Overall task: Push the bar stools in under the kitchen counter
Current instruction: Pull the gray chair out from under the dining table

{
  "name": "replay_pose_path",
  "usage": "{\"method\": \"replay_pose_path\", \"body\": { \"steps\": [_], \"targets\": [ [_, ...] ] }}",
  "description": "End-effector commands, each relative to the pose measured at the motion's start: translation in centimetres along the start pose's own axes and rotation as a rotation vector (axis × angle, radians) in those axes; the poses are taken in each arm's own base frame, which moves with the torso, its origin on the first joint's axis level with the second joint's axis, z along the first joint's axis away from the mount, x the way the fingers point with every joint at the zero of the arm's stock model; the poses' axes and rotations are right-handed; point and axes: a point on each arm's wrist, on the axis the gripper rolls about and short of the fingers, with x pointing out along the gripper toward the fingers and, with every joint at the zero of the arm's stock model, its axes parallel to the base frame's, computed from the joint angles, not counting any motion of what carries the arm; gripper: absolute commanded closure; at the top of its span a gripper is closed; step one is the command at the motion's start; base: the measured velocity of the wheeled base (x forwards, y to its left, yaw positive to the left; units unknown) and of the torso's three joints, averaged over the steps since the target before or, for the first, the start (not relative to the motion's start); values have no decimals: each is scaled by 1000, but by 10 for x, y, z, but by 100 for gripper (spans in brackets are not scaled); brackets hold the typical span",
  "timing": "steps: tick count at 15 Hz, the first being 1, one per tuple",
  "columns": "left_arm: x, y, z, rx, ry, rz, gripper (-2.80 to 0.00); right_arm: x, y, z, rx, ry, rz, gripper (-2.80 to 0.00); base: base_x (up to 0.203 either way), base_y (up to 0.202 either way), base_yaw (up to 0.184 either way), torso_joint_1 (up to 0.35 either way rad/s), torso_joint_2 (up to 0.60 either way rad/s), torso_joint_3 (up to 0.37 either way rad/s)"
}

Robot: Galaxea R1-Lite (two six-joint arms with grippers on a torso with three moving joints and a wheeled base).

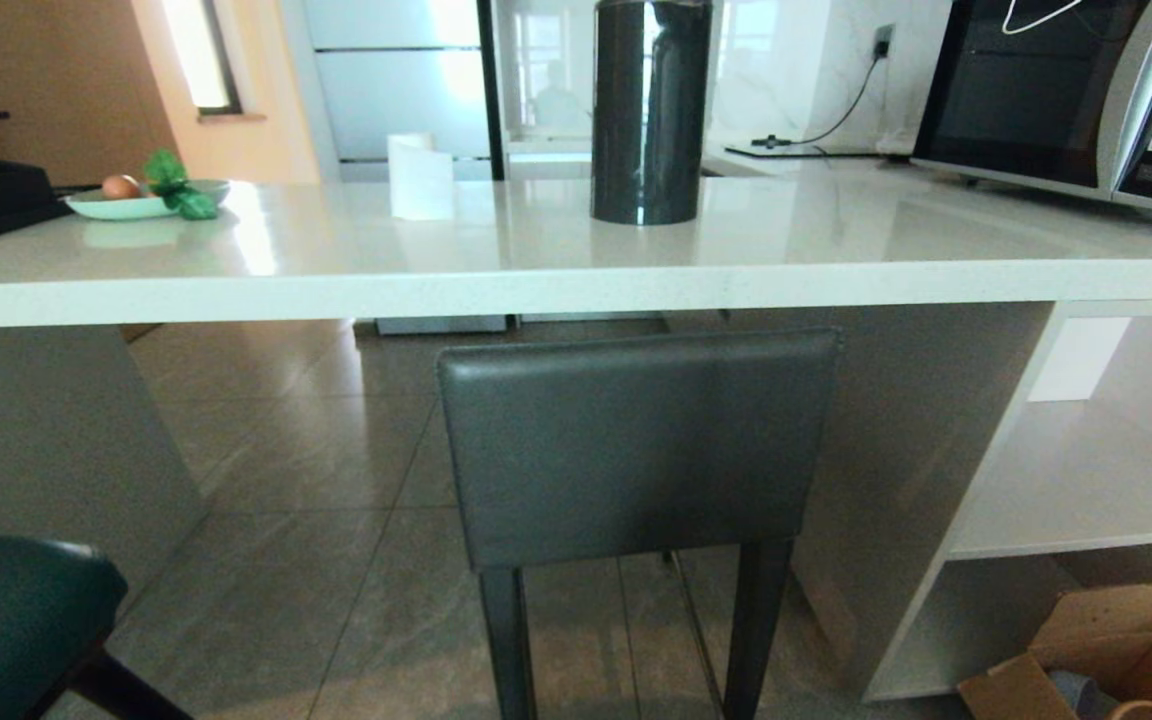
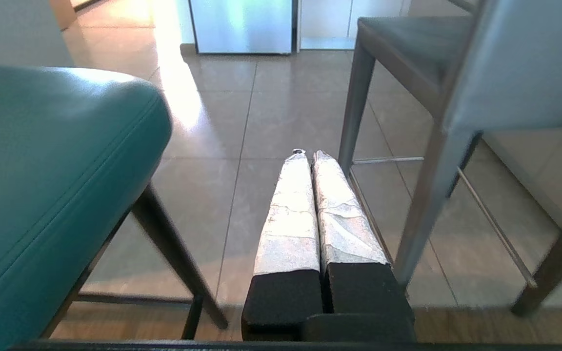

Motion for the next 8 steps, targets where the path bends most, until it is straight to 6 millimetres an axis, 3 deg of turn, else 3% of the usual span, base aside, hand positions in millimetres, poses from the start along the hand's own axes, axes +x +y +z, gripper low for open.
{"method": "replay_pose_path", "body": {
  "steps": [1,5,8],
  "targets": [
    [0,0,-1,0,4,0,0,0,0,-1,0,4,0,0,197,0,4,2,2,2],
    [0,0,-1,0,4,1,0,0,0,-1,-1,4,0,0,188,0,1,2,2,4],
    [0,0,-1,-1,3,3,0,0,0,-1,-2,4,0,0,20,0,0,2,1,0]
  ]
}}
